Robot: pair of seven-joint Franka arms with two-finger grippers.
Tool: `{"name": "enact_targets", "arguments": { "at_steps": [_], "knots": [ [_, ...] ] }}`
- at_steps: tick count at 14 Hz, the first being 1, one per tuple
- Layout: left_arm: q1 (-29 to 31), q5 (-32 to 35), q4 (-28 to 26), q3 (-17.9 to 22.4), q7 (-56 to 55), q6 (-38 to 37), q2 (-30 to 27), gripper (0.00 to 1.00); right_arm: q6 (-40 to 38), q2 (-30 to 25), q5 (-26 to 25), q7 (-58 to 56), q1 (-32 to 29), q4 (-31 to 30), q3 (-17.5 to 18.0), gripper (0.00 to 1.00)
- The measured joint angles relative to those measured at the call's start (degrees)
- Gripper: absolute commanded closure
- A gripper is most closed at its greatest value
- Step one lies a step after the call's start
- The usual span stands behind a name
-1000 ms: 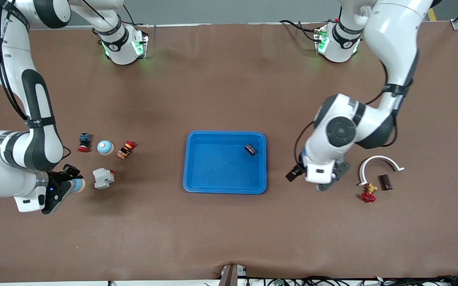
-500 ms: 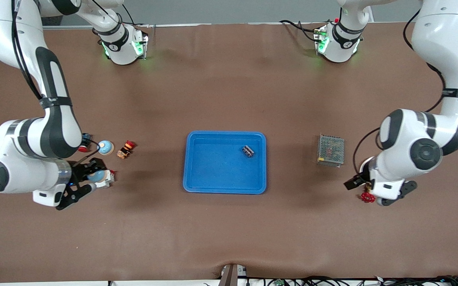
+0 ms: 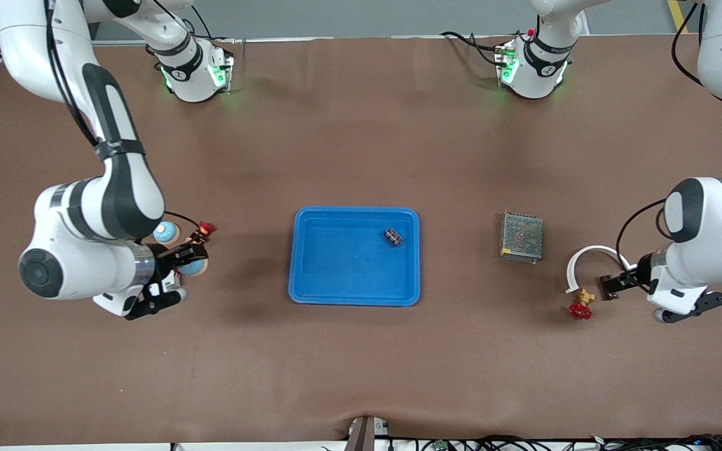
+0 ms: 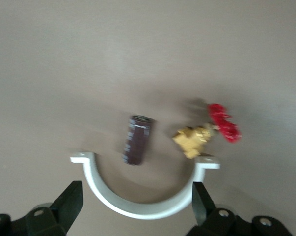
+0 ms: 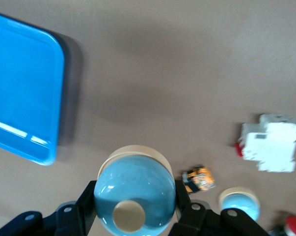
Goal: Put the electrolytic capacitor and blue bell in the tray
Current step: 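Reach the left gripper to the second capacitor while the right carries the bell, then lower the bell into the tray while the left gripper grasps the capacitor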
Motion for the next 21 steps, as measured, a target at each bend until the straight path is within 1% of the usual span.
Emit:
{"name": "enact_targets", "arguments": {
  "at_steps": [1,2,5,7,9,10,13,16,17,18,19,21],
  "knots": [
    [0.9,0.2,0.0,0.0,0.9,0.8,0.7,0.11,0.1,-0.3,0.0,4.0,1.6,0.1,0.0,0.60],
    [1.3,0.5,0.0,0.0,1.4,1.8,1.5,0.15,0.2,-0.7,0.0,8.1,3.4,0.1,0.1,0.58],
    [1.8,2.9,0.0,0.0,1.6,4.5,4.0,0.15,2.0,-1.6,0.0,20.7,9.7,0.0,0.1,0.58],
    [2.0,3.0,0.0,0.0,1.6,6.7,5.4,0.18,5.5,-1.7,0.0,28.2,14.0,-0.6,0.1,0.59],
    [2.2,3.0,0.0,0.0,1.6,7.8,6.3,0.24,10.4,-1.7,-0.2,34.7,18.0,-2.6,0.0,0.59],
    [2.2,3.0,0.0,0.0,1.6,8.1,6.7,0.25,13.1,-1.7,-0.7,37.0,19.8,-4.0,0.0,0.59],
    [2.8,3.0,-0.1,0.0,1.6,8.8,8.0,0.30,20.8,-1.7,-4.7,43.2,23.8,-8.8,-0.1,0.59],
    [3.1,3.0,-0.1,0.0,1.6,9.5,9.2,0.32,26.0,-1.7,-6.3,45.0,25.9,-12.9,-0.2,0.59],
    [3.1,3.0,-0.1,0.0,1.6,9.6,9.4,0.35,27.4,-1.7,-7.2,45.2,26.2,-14.1,-0.2,0.59],
    [3.1,3.0,-0.2,-0.1,1.6,9.6,9.5,0.40,28.8,-1.7,-7.5,45.3,26.3,-15.3,-0.2,0.59],
    [3.1,3.0,-0.2,-0.1,1.6,9.6,9.7,0.50,30.3,-1.7,-7.6,45.4,26.5,-16.5,-0.2,0.59],
    [3.1,3.0,-0.2,-0.2,1.6,9.7,10.0,0.75,33.4,-1.6,-7.8,46.0,27.0,-18.7,-0.2,0.59]
  ]
}}
